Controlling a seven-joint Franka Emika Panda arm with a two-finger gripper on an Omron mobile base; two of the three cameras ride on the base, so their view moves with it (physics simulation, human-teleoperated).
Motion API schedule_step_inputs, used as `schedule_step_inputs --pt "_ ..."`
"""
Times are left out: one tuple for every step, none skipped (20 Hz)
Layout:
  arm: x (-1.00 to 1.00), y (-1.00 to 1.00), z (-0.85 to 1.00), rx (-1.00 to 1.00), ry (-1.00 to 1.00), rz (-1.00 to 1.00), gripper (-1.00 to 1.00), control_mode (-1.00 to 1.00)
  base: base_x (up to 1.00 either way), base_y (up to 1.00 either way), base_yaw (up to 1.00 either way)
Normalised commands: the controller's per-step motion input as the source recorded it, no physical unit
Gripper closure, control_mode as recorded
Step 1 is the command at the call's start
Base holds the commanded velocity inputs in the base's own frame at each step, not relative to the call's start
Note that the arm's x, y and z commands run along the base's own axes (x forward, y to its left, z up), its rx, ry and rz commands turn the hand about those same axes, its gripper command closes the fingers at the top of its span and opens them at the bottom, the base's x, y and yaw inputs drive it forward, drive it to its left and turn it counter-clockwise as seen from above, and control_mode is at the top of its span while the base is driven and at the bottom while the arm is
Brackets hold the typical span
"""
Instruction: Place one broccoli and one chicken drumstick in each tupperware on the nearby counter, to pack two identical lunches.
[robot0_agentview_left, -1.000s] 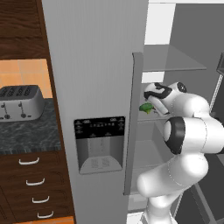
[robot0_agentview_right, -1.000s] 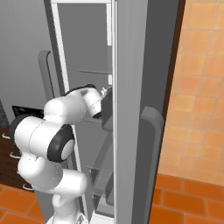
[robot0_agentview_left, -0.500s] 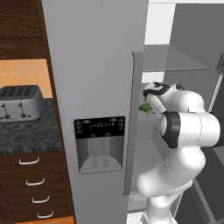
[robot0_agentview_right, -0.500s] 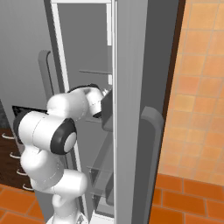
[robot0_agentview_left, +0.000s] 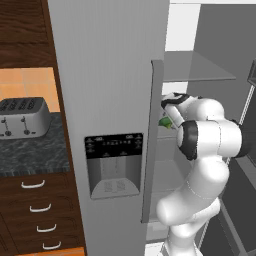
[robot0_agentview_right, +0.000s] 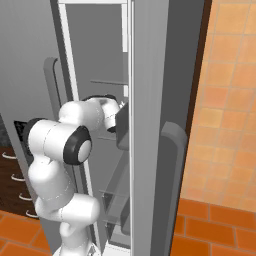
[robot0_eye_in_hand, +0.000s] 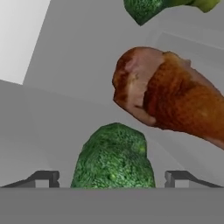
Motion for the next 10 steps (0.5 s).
schedule_step_inputs --pt "0.39 0.07 -0.57 0.00 0.06 0.00 1.00 -1.00 0.00 0.00 0.00" --pt "0.27 0.03 -0.58 0.00 0.06 0.00 1.00 -1.00 0.00 0.00 0.00" --pt "0.02 0.00 -0.57 0.00 0.03 0.00 1.00 -1.00 0.00 0.00 0.00" --pt "0.00 0.00 -0.55 0.00 0.02 0.00 1.00 -1.00 0.00 0.00 0.00" --pt "0.00 0.00 -0.57 0.00 0.00 0.00 1.00 -1.00 0.00 0.00 0.00" --pt "0.00 0.00 -0.56 0.00 0.00 0.00 1.00 -1.00 0.00 0.00 0.00" --pt "0.00 0.00 -0.54 0.00 0.00 0.00 1.00 -1.00 0.00 0.00 0.00" --pt "-0.05 0.01 -0.48 0.00 0.00 0.00 1.00 -1.00 0.00 0.00 0.00" --pt "-0.07 0.01 -0.32 0.00 0.00 0.00 1.00 -1.00 0.00 0.00 0.00" --pt "0.00 0.00 -0.11 0.05 0.00 0.00 1.00 -1.00 0.00 0.00 0.00"
